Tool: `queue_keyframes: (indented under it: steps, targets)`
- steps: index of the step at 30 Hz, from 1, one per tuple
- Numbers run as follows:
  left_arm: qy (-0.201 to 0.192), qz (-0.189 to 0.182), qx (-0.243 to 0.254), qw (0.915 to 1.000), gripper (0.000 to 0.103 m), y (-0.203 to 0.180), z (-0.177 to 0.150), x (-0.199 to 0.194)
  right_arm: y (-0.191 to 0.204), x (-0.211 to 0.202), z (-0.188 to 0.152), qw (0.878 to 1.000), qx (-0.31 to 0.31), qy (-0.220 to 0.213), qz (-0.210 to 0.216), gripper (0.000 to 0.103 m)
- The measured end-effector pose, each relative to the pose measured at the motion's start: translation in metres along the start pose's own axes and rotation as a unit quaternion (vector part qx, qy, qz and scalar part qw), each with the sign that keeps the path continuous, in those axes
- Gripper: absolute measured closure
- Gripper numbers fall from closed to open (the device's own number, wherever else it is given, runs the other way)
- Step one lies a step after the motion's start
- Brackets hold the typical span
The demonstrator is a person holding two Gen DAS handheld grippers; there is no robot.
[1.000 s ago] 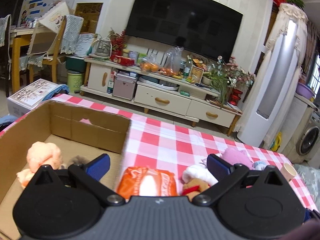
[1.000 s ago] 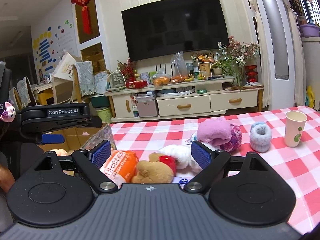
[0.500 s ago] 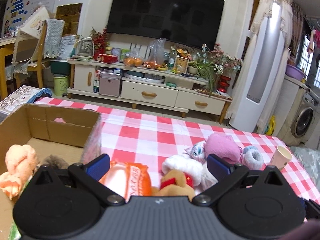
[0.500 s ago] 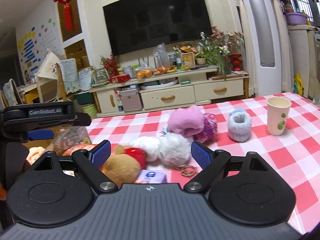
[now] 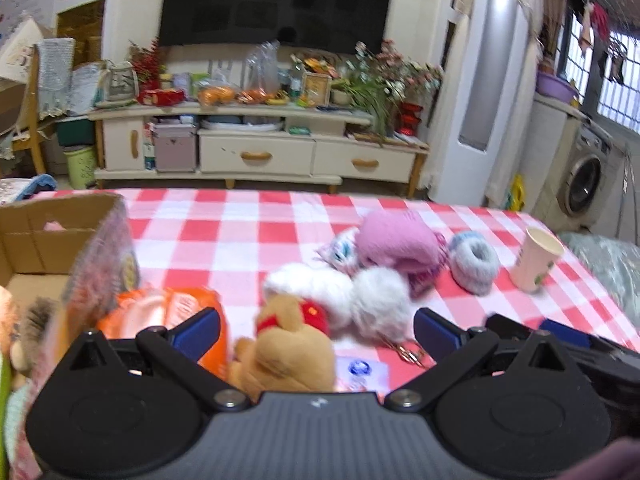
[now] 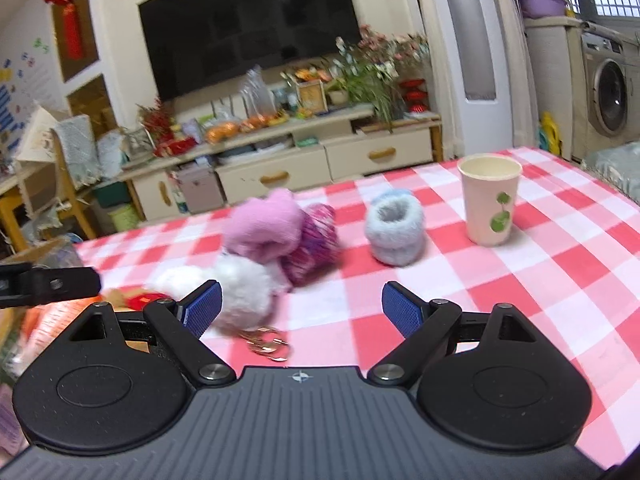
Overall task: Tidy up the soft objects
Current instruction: 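Move both tools back toward the teddy bear and remaining items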
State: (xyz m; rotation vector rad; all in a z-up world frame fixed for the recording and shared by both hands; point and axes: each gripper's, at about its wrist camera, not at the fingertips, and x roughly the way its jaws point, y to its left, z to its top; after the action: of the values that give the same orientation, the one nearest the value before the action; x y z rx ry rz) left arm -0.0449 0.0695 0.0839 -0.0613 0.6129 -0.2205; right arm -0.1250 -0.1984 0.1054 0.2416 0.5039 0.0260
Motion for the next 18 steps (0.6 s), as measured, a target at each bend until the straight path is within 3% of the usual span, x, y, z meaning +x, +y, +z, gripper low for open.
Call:
queue_keyframes:
  steps: [7, 12, 18]
  targets:
    - [0.020, -0.009, 0.040, 0.9990, 0.001, -0.030, -0.020, 0.000, -0.017, 0.014, 0.003, 1.000, -0.002, 0.012, -0.015, 0.000]
    - [0.028, 0.001, 0.039, 0.9988, 0.001, -0.042, -0.032, -0.001, -0.029, 0.028, 0.009, 1.000, 0.005, 0.012, -0.020, 0.000]
    - [0.064, 0.007, 0.030, 0.9975, 0.004, -0.046, -0.048, 0.014, -0.039, 0.045, 0.020, 1.000, 0.002, -0.003, -0.030, 0.000]
